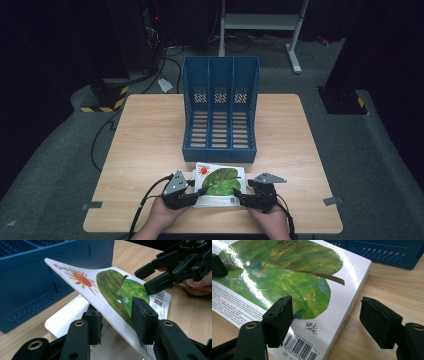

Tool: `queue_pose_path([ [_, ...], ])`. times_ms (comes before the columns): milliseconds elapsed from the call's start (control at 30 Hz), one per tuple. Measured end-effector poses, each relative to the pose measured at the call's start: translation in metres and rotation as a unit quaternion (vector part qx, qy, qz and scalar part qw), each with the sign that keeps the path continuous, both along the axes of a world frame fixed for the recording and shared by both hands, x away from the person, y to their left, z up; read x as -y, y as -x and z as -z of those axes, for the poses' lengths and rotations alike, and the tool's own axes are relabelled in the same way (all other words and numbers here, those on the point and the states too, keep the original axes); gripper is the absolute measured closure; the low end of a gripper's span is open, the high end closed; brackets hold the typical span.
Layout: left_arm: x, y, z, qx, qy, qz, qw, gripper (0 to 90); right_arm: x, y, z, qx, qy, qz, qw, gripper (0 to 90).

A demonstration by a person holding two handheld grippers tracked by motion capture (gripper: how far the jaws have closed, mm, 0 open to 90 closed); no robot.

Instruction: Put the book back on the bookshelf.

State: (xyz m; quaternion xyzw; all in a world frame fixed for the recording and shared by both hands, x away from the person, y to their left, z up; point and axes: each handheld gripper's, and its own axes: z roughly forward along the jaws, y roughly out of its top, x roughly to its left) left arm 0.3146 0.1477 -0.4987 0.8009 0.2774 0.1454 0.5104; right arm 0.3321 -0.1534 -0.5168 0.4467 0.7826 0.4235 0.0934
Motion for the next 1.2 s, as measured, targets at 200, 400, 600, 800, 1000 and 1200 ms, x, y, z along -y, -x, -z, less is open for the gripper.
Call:
queue_pose_path([
  [200,0.001,0.001,-0.001,0.011,-0.004,0.007,0.9999,61.9,-0.001,-0.004,0.002,-0.017,-0.021,-0.006,0.9996,22.5],
  [400,0.001,0.003,-0.002,0.022,-0.006,0.009,0.9997,62.3,-0.001,-0.009,0.004,-0.031,-0.035,-0.011,0.9989,16.9],
  [600,0.001,0.006,-0.003,0.036,-0.005,0.019,0.9992,62.7,0.0,-0.014,0.005,-0.045,-0.054,-0.011,0.9975,14.2],
  [800,0.001,0.007,-0.003,0.046,-0.007,0.024,0.9986,62.9,0.0,-0.016,0.006,-0.052,-0.068,-0.014,0.9962,13.4],
  [1000,0.001,0.008,-0.003,0.051,-0.007,0.027,0.9983,62.9,0.0,-0.016,0.006,-0.056,-0.075,-0.016,0.9954,12.3],
  [1200,0.001,0.009,-0.003,0.058,-0.008,0.03,0.9978,62.9,0.0,-0.019,0.008,-0.065,-0.085,-0.022,0.9941,11.7],
])
